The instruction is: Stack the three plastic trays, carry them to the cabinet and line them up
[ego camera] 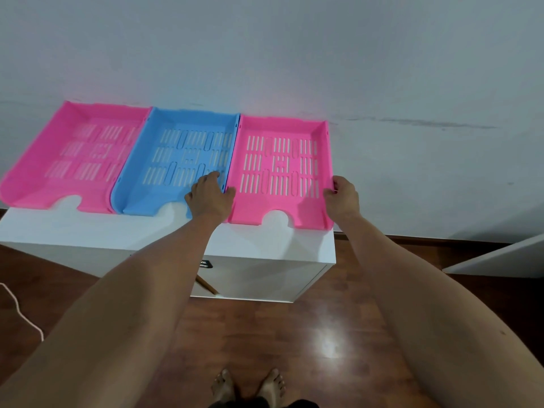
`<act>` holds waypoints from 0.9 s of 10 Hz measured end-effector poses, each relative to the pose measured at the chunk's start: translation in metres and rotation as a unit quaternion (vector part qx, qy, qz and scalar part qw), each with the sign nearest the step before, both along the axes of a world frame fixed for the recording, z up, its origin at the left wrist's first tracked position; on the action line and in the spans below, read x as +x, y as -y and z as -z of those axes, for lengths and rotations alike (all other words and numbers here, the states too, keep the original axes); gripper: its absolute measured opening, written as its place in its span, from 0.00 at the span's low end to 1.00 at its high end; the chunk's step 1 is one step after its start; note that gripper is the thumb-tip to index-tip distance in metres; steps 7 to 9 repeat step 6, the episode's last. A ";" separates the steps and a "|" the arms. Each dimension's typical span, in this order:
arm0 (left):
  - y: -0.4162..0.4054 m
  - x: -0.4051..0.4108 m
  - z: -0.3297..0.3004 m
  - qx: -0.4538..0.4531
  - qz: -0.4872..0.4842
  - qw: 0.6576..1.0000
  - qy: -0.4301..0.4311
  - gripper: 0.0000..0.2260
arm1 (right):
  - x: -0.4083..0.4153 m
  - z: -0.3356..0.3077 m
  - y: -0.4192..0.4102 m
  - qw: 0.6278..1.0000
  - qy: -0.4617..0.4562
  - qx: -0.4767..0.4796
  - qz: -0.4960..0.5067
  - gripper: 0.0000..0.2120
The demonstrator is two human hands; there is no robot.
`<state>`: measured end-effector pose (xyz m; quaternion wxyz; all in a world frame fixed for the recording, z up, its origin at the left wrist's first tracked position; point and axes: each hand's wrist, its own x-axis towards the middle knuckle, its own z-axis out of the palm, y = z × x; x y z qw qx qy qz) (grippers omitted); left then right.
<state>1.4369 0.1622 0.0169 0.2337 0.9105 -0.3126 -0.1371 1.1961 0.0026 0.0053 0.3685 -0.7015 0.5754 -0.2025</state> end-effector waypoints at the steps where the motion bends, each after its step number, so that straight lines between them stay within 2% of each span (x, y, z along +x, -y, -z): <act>1: 0.001 0.000 0.000 0.001 0.002 1.000 -0.001 0.26 | 0.001 -0.001 0.004 1.000 0.003 0.000 -0.002 0.10; 3: 0.004 -0.002 -0.003 -0.002 0.006 1.000 -0.005 0.23 | 0.003 -0.004 0.005 1.000 0.007 0.010 0.000 0.11; 5: 0.004 0.000 -0.003 -0.001 0.004 1.000 -0.023 0.26 | 0.003 -0.007 0.002 1.000 0.009 0.028 0.001 0.09; 6: 0.003 0.004 -0.002 -0.002 0.013 0.998 -0.065 0.34 | 0.002 -0.013 0.000 0.999 -0.002 0.052 0.015 0.20; 9: 0.003 0.004 -0.002 -0.002 0.013 0.998 -0.065 0.34 | 0.002 -0.013 0.000 0.999 -0.002 0.052 0.015 0.20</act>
